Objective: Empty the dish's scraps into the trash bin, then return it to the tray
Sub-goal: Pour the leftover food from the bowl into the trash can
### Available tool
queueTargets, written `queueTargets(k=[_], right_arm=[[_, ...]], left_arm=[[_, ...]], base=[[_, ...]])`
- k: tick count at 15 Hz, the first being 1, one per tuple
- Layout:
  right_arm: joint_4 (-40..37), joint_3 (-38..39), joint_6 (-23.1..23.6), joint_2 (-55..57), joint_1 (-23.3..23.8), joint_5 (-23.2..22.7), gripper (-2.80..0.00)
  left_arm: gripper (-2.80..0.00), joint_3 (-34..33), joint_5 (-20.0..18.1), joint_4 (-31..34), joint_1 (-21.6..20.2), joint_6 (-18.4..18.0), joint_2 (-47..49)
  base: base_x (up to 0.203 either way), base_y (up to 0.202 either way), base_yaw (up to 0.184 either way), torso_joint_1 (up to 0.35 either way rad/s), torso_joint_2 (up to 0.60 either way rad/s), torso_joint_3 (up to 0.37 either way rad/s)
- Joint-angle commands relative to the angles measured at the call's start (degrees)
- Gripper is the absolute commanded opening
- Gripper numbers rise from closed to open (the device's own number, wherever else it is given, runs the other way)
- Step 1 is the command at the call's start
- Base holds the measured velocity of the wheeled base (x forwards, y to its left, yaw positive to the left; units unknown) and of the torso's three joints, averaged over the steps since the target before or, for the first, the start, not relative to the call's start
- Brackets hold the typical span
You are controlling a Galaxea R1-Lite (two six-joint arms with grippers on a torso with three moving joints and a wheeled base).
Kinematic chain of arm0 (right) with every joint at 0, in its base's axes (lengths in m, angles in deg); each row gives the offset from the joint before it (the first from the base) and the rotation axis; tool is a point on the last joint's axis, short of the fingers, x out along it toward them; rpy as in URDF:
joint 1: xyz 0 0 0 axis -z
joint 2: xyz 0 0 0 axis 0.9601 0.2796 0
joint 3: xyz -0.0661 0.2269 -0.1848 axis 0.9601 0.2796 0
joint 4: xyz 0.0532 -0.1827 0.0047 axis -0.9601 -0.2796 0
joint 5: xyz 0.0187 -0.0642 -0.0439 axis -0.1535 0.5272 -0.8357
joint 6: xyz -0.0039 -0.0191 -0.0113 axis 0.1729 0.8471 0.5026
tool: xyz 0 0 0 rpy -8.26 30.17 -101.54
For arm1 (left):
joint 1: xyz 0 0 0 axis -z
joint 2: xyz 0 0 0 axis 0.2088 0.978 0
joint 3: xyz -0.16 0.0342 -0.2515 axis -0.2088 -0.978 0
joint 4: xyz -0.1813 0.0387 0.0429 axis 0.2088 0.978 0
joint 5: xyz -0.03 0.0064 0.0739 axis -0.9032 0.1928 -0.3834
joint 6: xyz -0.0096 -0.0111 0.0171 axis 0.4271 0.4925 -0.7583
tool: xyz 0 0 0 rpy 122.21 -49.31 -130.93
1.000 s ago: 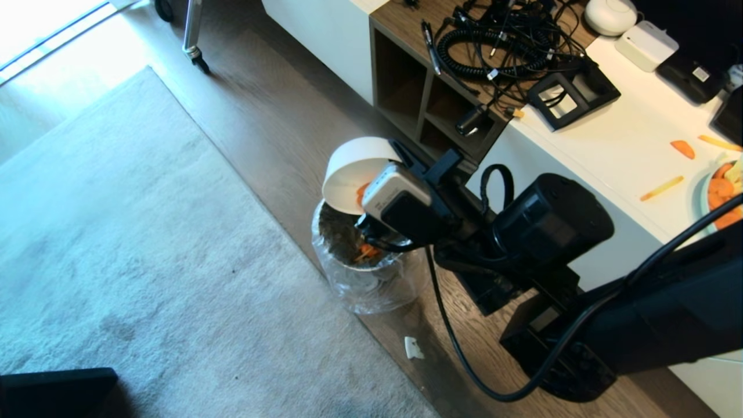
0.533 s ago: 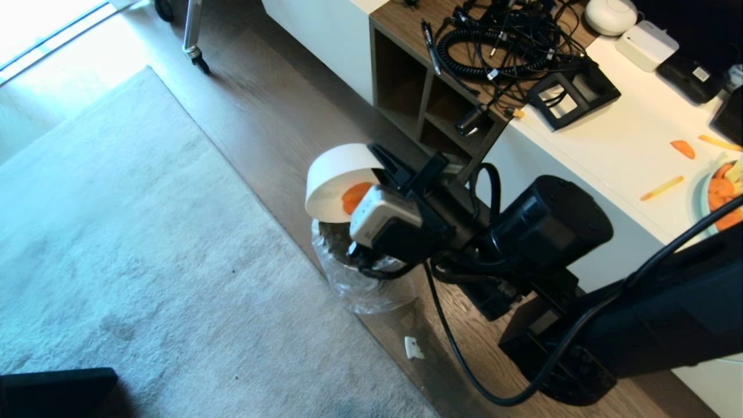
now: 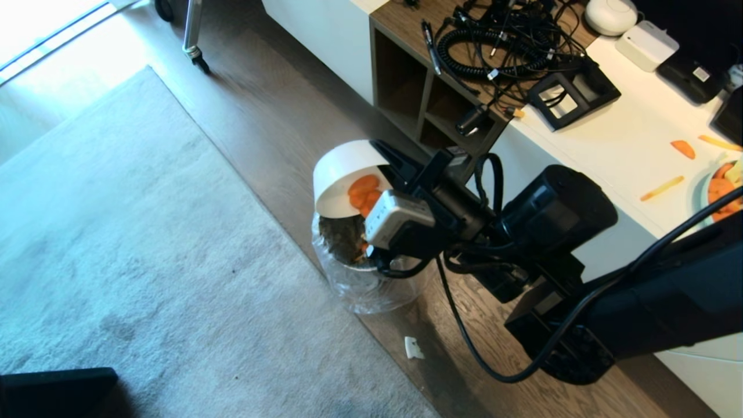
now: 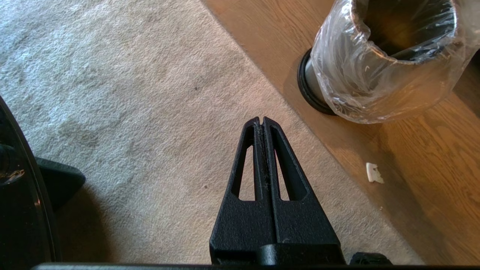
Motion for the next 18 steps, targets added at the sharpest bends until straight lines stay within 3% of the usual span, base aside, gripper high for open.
queueTargets(k=[1, 6, 13, 18], right_arm=[[2.6, -1.0, 1.4, 0.0, 0.3, -2.4, -2.8], [2.6, -3.2, 1.7, 0.0, 1.1, -6.1, -2.8], [2.6, -6.6, 2.8, -0.2, 1.4, -6.9, -2.8], [2.6, -9.8, 2.9, -0.5, 1.4, -10.0, -2.8]], left_arm=[[-2.8, 0.0, 0.0, 0.0, 0.0, 0.0, 0.0], [-2.8, 0.0, 0.0, 0.0, 0.0, 0.0, 0.0], [-2.8, 0.0, 0.0, 0.0, 0.0, 0.1, 0.0], [-2.8, 0.0, 0.0, 0.0, 0.0, 0.0, 0.0]], base=[[0.0, 0.0, 0.0, 0.0, 0.0, 0.0], [0.0, 0.0, 0.0, 0.0, 0.0, 0.0], [0.0, 0.0, 0.0, 0.0, 0.0, 0.0], [0.0, 0.0, 0.0, 0.0, 0.0, 0.0]])
